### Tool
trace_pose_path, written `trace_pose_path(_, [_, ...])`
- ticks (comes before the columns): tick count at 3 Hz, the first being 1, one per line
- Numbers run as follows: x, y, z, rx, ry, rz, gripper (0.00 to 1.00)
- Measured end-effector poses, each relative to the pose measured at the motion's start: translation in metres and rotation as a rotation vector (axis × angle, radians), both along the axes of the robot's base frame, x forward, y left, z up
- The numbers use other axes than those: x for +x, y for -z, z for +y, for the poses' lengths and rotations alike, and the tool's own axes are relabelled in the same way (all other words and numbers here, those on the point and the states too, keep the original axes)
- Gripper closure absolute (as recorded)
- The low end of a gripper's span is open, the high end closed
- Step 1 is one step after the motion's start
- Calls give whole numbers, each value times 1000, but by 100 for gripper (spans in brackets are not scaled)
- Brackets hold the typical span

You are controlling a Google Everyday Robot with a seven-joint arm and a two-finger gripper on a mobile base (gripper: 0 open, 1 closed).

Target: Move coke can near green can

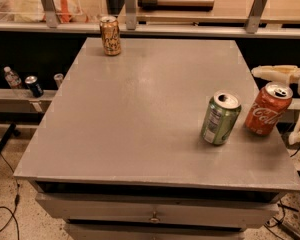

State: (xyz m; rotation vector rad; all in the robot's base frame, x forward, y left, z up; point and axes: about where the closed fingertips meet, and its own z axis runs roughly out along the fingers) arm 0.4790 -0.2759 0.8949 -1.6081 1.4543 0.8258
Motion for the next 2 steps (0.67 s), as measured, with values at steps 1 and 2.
trace_pose_path(1, [0,-1,-1,-4,0,1,0])
trace_pose_path(2, [0,-1,-1,-5,0,1,0])
